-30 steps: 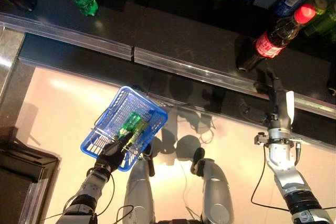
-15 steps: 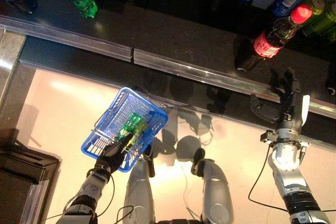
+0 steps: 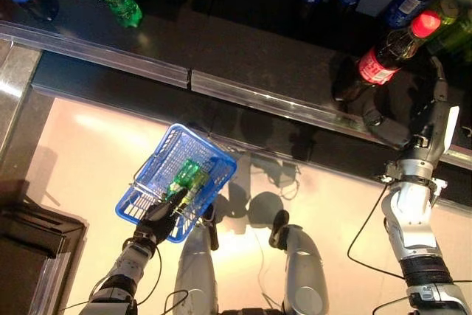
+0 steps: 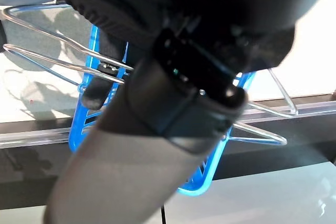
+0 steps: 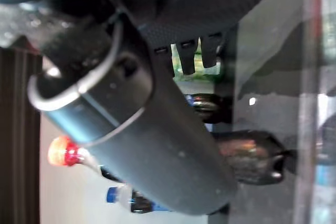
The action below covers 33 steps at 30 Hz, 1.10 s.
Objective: Pick up the drink and place into the basket.
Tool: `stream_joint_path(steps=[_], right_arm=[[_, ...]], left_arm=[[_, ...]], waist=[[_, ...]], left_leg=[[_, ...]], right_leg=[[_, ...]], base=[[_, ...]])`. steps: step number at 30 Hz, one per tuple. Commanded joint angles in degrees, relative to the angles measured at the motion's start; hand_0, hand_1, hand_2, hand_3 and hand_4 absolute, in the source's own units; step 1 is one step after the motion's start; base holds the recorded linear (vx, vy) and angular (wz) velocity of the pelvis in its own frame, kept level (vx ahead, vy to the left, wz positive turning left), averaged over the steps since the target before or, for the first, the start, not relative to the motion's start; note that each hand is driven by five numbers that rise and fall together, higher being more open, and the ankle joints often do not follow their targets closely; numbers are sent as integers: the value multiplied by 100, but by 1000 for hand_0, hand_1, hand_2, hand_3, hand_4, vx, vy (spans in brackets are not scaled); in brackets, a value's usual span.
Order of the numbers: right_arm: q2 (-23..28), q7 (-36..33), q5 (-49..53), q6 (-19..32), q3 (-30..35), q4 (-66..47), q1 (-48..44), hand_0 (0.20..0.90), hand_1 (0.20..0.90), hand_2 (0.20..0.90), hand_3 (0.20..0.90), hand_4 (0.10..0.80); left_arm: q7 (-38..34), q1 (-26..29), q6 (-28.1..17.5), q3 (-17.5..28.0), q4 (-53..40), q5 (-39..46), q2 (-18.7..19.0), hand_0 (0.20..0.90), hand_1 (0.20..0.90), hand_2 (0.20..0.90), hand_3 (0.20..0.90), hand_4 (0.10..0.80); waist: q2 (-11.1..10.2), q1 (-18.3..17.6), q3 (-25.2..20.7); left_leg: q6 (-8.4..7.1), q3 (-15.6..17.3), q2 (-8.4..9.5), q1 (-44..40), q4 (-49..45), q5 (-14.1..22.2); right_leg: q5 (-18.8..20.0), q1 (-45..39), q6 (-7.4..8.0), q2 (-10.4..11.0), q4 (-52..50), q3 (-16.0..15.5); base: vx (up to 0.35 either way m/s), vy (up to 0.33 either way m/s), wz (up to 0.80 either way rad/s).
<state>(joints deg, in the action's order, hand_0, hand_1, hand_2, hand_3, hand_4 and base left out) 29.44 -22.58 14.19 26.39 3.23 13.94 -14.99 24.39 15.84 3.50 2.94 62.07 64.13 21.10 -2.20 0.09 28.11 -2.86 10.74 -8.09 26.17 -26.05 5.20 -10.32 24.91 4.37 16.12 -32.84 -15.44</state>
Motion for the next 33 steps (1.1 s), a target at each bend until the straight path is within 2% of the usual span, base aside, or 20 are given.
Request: stream_joint_path(steps=[1, 9, 15, 33], right_arm=[[466, 43, 290, 414, 620, -562, -305, 900, 900, 900, 900, 800], [731, 403, 757, 116, 552, -402, -752, 900, 900, 900, 900, 800], [906, 975, 1526, -263, 551, -52, -1054, 900, 900, 900, 900, 800], [1205, 1584, 1874, -911, 246, 463, -1801, 900, 900, 900, 900, 800]], left_arm=[[773, -720, 123, -353, -333, -144, 21, 300, 300, 300, 200, 100], [780, -699, 153, -449, -318, -191, 50, 300, 300, 300, 200, 100], [804, -695, 200, -516, -305, -269, 95, 300, 300, 300, 200, 100], [795, -584, 279, -700, -249, -425, 116, 300, 300, 300, 200, 100]], waist=[[105, 185, -496], [133, 246, -499], [153, 311, -515], [182, 441, -504]], left_leg=[[395, 126, 113, -799, 673, 159], [393, 78, 165, -834, 711, 130], [399, 38, 216, -844, 702, 132], [406, -59, 283, -863, 687, 119]], right_leg=[[1294, 446, 706, 327, -278, -55], [1299, 396, 692, 334, -239, -88], [1311, 372, 679, 381, -249, -133], [1290, 352, 649, 426, -282, -185]], base=[[0, 0, 0], [14, -5, 2], [9, 1, 2], [7, -1, 2]])
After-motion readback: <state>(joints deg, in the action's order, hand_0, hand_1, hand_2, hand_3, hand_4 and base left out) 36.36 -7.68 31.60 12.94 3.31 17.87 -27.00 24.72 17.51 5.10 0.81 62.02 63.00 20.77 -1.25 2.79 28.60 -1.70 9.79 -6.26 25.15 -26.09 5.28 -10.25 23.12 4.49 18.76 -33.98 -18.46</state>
